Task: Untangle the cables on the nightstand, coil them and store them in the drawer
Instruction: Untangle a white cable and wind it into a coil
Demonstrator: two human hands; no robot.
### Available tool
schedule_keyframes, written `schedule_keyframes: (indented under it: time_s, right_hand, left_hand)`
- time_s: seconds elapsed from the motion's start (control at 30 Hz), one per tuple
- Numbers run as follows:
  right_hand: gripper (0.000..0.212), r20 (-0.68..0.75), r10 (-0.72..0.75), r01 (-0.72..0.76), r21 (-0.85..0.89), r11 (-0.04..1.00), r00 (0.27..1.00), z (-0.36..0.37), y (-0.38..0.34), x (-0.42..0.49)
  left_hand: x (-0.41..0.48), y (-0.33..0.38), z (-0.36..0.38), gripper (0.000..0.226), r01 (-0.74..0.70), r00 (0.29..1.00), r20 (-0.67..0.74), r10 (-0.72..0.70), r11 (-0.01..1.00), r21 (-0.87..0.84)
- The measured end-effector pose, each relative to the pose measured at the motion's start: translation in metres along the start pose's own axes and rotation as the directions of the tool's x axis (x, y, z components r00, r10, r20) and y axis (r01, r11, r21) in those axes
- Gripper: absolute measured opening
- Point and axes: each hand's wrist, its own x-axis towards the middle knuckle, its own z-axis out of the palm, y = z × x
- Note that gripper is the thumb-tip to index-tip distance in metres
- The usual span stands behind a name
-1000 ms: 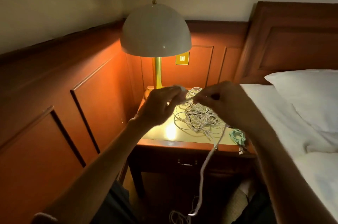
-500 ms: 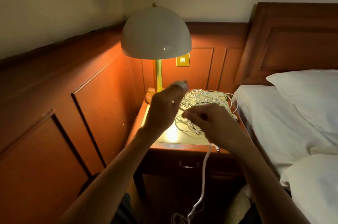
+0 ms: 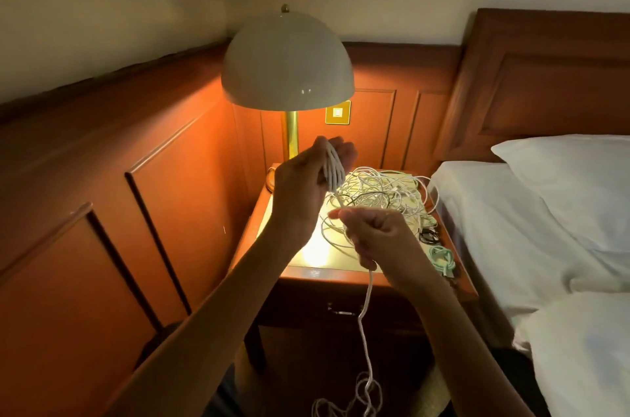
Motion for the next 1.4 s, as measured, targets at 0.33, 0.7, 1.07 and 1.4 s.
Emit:
schedule_keyframes:
  time_s: [0.33, 0.7, 1.07, 1.4]
  right_hand:
    - [0.015, 0.294, -0.094, 0.236, -0.495, 0.836, 0.951, -0.056, -0.038, 0.02]
    - [0.021, 0.056, -0.193, 0.197, -0.094, 0.976, 0.98, -0.019, -0.014, 0.0]
    - [0.017, 0.001, 0.012, -0.012, -0.018, 1.0, 1.0, 0.015, 0.015, -0.007]
    - [0.011, 0.228, -0.153, 0.266, -0.633, 0.728, 0.962, -0.046, -0.048, 0.003]
  left_hand:
    - [-0.018, -0.008, -0.035, 0.039, -0.088, 0.753, 0.523, -0.399, 0.726, 0.682]
    - [-0.012, 0.022, -0.056, 0.04, 0.494, 0.388, 0.638, -0.665, 0.735, 0.465]
    - [-0.004, -0.01, -0.01, 0.022, -0.038, 0.997, -0.075, 0.028, 0.989, -0.14]
    - [-0.034, 0.009, -0.04, 0.037, -0.064, 0.743, 0.548, -0.385, 0.774, 0.63]
